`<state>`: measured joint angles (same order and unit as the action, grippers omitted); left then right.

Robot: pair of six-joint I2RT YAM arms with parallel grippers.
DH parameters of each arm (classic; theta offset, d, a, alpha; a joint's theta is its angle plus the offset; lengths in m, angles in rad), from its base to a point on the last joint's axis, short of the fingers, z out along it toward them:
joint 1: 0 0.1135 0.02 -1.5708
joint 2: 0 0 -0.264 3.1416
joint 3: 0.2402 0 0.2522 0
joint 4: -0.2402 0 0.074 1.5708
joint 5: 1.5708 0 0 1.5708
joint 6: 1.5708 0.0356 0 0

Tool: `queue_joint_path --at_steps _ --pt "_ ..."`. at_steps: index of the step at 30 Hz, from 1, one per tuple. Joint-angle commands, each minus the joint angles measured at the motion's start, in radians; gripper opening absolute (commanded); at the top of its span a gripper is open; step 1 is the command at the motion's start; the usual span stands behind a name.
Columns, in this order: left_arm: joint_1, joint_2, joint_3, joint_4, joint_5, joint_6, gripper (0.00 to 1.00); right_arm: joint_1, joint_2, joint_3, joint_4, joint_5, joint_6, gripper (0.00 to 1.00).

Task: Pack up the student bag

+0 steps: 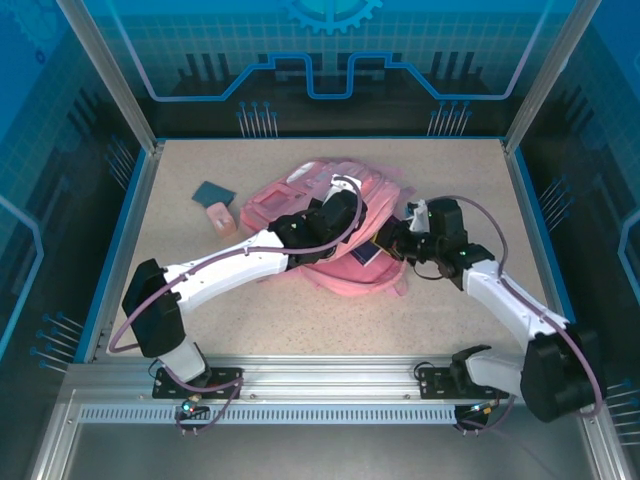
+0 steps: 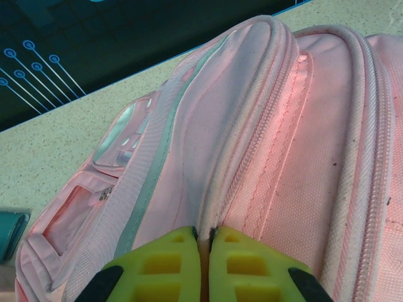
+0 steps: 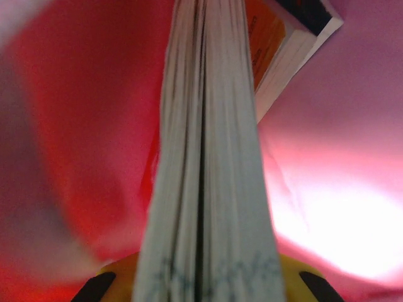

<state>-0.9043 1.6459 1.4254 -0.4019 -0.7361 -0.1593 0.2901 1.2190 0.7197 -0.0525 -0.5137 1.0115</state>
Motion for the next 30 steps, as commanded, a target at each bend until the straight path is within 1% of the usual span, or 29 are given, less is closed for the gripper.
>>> queue_joint_path --at_steps 1,5,11,17,20,27,30 --pt "0.001 -0.068 0.005 0.095 -0.043 -0.037 0.0 0.014 0.098 0.022 0.162 0.032 0.055 0.12" --pt "0.001 -0.088 -0.003 0.091 -0.043 -0.033 0.0 0.023 0.204 0.053 0.184 0.056 0.035 0.12" --pt "0.001 -0.107 -0.01 0.101 -0.021 -0.034 0.01 0.064 0.313 0.097 0.218 0.113 0.022 0.14" --pt "0.002 -0.1 0.002 0.101 -0.017 -0.031 0.01 0.101 0.45 0.153 0.317 0.092 0.065 0.2" --pt "0.004 -0.09 0.013 0.094 -0.011 -0.034 0.01 0.12 0.503 0.221 0.317 0.092 0.077 0.21" --pt "0.008 -0.085 0.024 0.089 -0.001 -0.037 0.01 0.136 0.6 0.265 0.444 0.1 0.147 0.25" --pt "0.01 -0.082 0.031 0.077 0.005 -0.038 0.01 0.136 0.624 0.27 0.477 0.1 0.171 0.3"
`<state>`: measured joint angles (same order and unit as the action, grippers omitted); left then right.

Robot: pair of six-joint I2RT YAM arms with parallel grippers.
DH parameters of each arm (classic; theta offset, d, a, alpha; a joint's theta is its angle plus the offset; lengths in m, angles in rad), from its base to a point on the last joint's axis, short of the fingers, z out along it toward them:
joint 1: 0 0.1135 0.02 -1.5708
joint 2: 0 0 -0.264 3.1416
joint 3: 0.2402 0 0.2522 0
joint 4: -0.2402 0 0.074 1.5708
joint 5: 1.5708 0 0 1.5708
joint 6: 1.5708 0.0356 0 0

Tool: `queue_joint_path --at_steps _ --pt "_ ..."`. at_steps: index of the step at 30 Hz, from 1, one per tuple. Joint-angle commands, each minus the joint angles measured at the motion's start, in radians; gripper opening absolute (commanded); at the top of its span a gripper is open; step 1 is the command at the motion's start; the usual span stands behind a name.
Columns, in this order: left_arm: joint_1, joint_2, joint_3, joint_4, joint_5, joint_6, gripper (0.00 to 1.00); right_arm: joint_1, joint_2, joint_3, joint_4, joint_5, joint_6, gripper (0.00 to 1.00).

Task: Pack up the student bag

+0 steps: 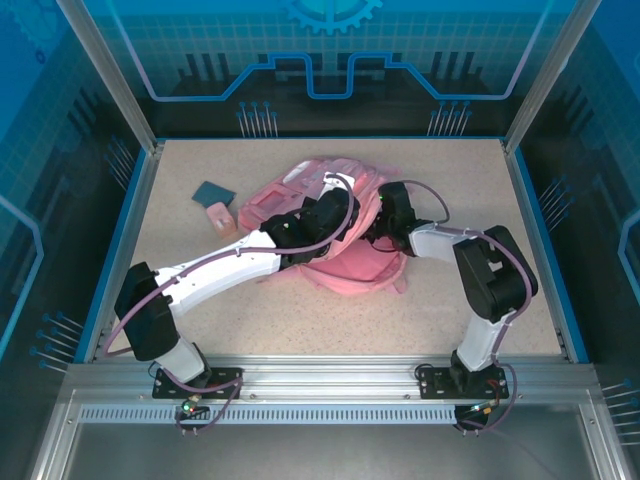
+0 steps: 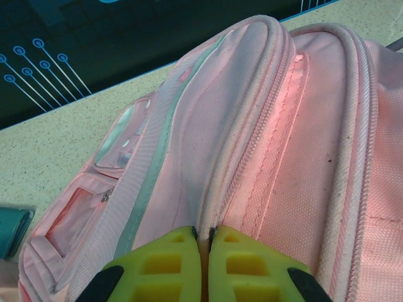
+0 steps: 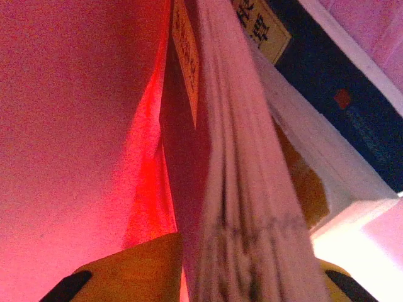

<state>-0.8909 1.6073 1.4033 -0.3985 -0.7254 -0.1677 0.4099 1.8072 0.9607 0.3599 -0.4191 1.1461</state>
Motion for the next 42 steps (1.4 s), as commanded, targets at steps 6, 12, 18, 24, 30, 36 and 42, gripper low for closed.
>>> queue_joint_path --at_steps 6,12,18,24,30,36,42 --pt "0.001 -0.048 0.044 0.061 -0.001 -0.03 0.02 0.01 -0.02 -0.023 0.039 0.018 0.026 0.45" --pt "0.004 -0.065 0.017 0.068 0.007 -0.035 0.03 -0.002 -0.061 -0.129 0.048 0.008 0.018 0.44" --pt "0.007 -0.079 -0.006 0.071 0.019 -0.045 0.03 -0.003 -0.083 -0.182 0.062 0.024 0.017 0.29" --pt "0.01 -0.076 -0.005 0.065 0.033 -0.054 0.03 0.008 -0.012 -0.116 0.11 0.008 0.039 0.14" --pt "0.01 -0.073 -0.008 0.055 0.047 -0.064 0.04 0.013 0.019 -0.087 0.136 -0.009 0.047 0.16" --pt "0.014 -0.07 -0.018 0.045 0.059 -0.092 0.05 -0.017 -0.152 -0.178 -0.018 -0.008 -0.017 0.33" --pt "0.022 -0.073 -0.039 0.047 0.08 -0.122 0.05 -0.082 -0.464 -0.302 -0.4 0.129 -0.174 0.54"
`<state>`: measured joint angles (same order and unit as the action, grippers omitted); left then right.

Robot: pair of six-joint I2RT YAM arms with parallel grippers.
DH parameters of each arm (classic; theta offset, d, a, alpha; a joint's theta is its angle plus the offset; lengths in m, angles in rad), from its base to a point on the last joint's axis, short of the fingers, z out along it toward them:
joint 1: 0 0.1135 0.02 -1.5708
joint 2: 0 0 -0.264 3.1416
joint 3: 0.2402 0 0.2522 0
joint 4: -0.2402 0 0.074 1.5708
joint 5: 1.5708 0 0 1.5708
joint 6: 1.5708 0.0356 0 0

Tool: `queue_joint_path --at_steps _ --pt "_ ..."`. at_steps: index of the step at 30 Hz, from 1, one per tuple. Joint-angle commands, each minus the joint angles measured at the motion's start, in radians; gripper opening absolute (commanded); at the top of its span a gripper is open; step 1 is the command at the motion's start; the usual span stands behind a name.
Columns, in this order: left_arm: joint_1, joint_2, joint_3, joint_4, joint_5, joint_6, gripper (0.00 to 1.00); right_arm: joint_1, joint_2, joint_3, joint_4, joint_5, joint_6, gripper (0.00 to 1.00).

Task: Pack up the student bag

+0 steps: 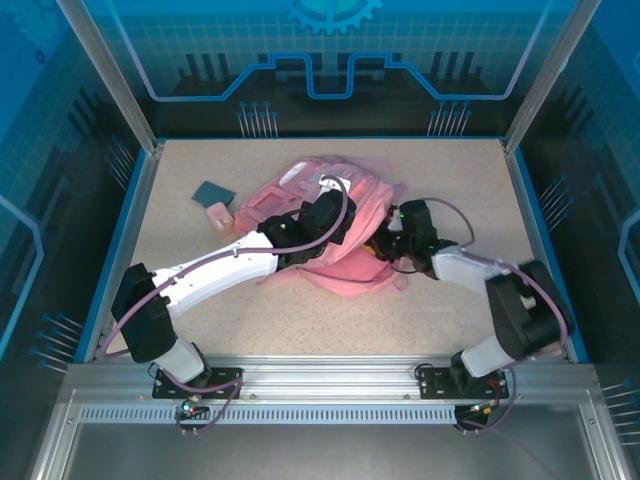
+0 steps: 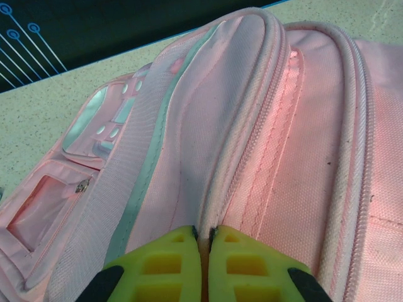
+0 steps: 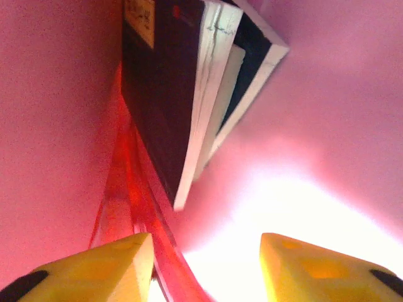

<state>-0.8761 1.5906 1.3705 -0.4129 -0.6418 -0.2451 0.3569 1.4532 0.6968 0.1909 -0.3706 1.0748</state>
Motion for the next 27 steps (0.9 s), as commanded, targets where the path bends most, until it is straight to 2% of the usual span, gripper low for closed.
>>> queue_joint_path --at_steps 1,6,11,12,15,18,22,24,27 --pt "0.007 -0.057 -0.013 0.062 -0.002 -0.049 0.05 -0.037 -0.161 -0.046 -0.309 0.123 -0.133 0.58" --pt "0.009 -0.078 -0.066 0.091 0.017 -0.079 0.09 -0.058 -0.312 -0.054 -0.545 0.294 -0.24 0.77" --pt "0.012 -0.114 -0.128 0.106 0.051 -0.129 0.17 -0.069 -0.391 -0.029 -0.656 0.438 -0.27 0.84" --pt "0.014 -0.125 -0.151 0.113 0.067 -0.155 0.22 -0.07 -0.405 -0.015 -0.669 0.455 -0.277 0.85" --pt "0.026 -0.167 -0.233 0.128 0.121 -0.267 0.44 -0.064 -0.44 0.042 -0.689 0.486 -0.311 0.86" --pt "0.051 -0.223 -0.332 0.147 0.185 -0.39 0.62 -0.059 -0.444 0.096 -0.672 0.467 -0.355 0.86" --pt "0.106 -0.298 -0.455 0.153 0.257 -0.531 0.77 -0.046 -0.371 0.168 -0.623 0.368 -0.407 0.86" --pt "0.145 -0.329 -0.517 0.154 0.292 -0.601 0.81 -0.039 -0.304 0.222 -0.61 0.326 -0.433 0.86" --pt "0.231 -0.364 -0.621 0.202 0.404 -0.709 0.82 -0.028 -0.173 0.314 -0.609 0.266 -0.468 0.86"
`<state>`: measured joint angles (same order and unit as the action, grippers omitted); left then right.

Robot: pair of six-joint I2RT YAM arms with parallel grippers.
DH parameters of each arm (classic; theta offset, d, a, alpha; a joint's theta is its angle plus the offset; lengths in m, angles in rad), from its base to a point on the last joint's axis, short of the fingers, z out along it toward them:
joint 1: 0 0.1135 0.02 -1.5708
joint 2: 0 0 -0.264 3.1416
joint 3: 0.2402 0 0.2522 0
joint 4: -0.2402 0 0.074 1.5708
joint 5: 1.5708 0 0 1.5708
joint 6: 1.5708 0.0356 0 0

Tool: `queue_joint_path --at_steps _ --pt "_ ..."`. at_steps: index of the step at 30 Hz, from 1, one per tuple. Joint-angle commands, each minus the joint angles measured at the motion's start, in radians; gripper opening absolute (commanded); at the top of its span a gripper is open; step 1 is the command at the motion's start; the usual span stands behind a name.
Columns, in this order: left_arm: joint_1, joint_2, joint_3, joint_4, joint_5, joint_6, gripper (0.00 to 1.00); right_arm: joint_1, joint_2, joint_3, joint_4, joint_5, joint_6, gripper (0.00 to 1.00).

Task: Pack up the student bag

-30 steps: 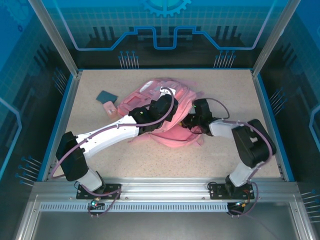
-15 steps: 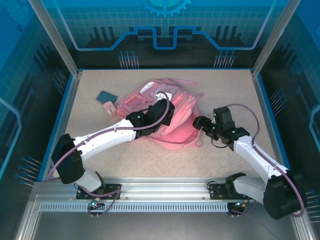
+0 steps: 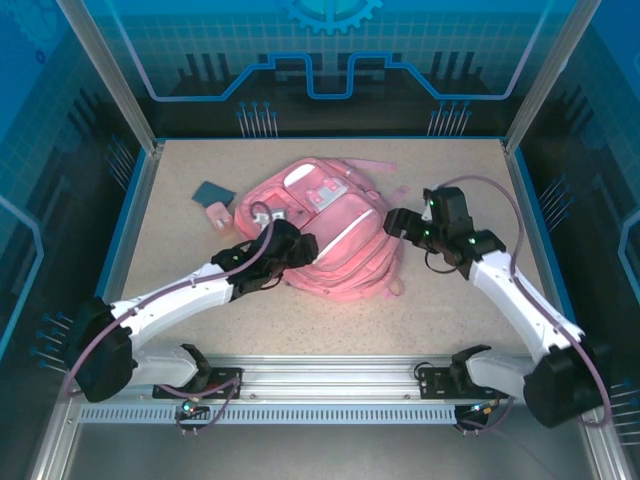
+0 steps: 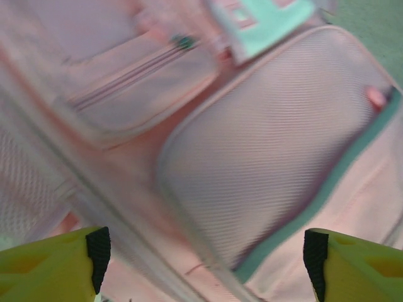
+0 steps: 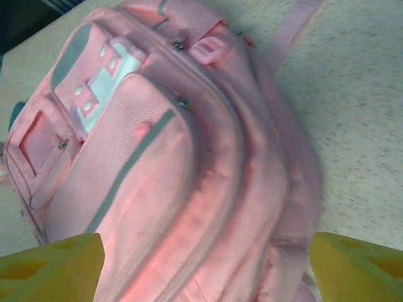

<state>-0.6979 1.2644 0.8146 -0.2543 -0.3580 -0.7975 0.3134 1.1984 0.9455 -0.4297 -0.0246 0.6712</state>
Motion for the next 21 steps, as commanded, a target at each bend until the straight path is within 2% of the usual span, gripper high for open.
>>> queue_joint_path --at_steps 1,5,10,15,18,21 --pt "0.083 -0.047 -0.104 0.083 0.168 -0.188 0.82 0.02 0.13 0.101 0.008 -0.098 -0.075 0.86" --pt "0.161 -0.054 -0.213 0.216 0.281 -0.289 0.8 0.063 0.256 0.199 -0.033 -0.096 -0.08 0.85" --pt "0.207 -0.011 -0.264 0.291 0.353 -0.328 0.69 0.121 0.27 0.183 -0.011 -0.083 -0.065 0.86" --pt "0.219 0.018 -0.262 0.339 0.372 -0.337 0.49 0.146 0.261 0.155 -0.007 -0.094 -0.055 0.86" --pt "0.218 0.019 -0.253 0.329 0.365 -0.343 0.44 0.156 0.252 0.139 -0.006 -0.097 -0.046 0.86" --pt "0.22 0.03 -0.247 0.319 0.359 -0.35 0.43 0.163 0.247 0.129 -0.004 -0.102 -0.041 0.86"
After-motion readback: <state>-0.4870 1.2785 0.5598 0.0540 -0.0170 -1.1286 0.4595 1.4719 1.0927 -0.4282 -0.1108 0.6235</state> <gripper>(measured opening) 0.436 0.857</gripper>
